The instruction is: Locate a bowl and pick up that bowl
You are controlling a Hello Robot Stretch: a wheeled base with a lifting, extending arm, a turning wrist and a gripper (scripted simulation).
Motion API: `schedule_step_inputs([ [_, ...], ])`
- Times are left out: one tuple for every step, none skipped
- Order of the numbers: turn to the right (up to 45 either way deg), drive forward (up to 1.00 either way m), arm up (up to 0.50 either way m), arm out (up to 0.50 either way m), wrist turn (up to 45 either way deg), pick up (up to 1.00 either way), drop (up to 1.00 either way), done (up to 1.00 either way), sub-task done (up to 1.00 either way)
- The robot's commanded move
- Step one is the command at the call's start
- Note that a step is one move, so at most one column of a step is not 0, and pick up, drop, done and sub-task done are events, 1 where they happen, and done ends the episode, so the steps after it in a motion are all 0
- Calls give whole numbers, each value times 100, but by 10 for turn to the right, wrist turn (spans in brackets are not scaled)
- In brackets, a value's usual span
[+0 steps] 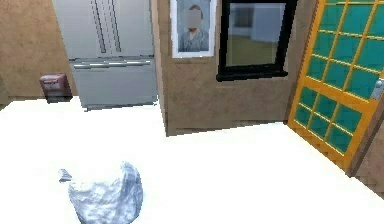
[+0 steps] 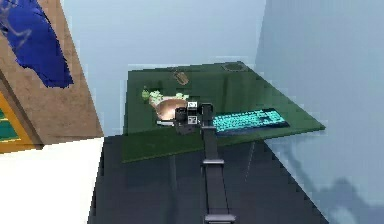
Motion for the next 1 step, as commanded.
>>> schedule_step_inputs([
  [0, 0, 0, 0, 0, 0, 0, 100, 0],
])
